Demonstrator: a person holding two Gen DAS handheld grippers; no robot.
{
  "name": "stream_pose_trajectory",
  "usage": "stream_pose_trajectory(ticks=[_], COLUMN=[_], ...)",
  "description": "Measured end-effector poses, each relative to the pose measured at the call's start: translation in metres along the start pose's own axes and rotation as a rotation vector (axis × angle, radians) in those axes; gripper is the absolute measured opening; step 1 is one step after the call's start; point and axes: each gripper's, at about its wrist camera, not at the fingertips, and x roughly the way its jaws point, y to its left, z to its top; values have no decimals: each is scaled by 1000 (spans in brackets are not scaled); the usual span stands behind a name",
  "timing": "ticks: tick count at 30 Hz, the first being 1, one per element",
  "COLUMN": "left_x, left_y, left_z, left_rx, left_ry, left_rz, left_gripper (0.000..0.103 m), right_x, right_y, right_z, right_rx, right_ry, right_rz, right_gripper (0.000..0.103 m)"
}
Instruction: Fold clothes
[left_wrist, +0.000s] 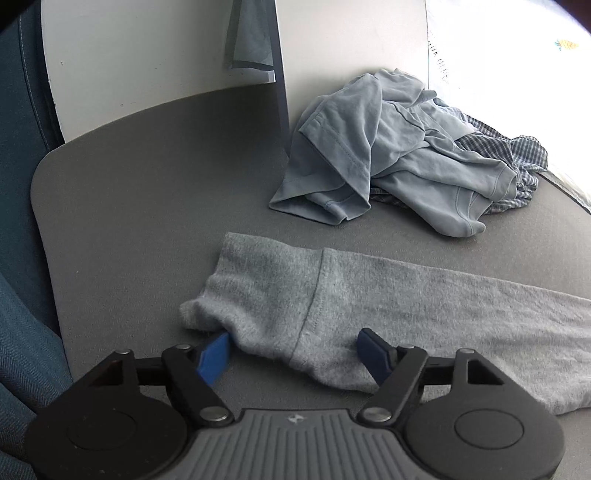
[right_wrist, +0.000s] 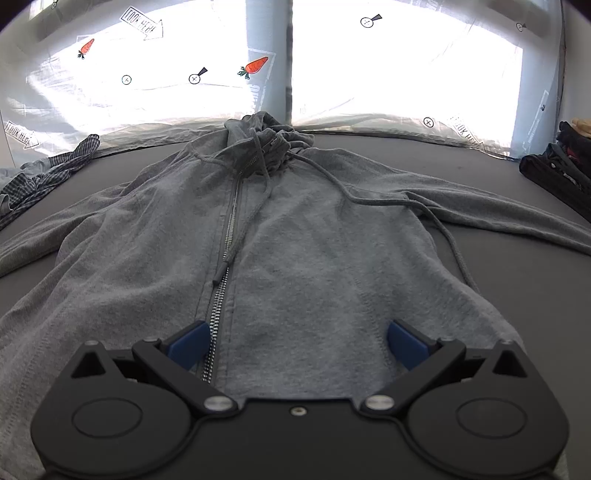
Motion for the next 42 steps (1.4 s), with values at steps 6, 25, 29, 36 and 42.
stream_pose_trajectory(ticks=[6,25,29,36,42], left_x=[-1,-131,-103,-57,-37], left_y=[-15,-218,-202,-165,-161], left_z=[14,-31,-20,-7,-14], left_rx=[-8,638,473,300,288], left_ry=[4,-6,76,234,331], left_rz=[-63,-811,-676,-451,-410], left_gripper=[20,60,73,79,86], right_x=[0,12,13,20,43], right_y=[1,-3,-13,-46,-28], right_z=[0,32,42,68,77], right_rx=[-5,8,91,537,878], right_ry=[-1,203,224,250,323], right_rz=[-4,34,77,315,661], right_gripper=[103,103,102,46,30])
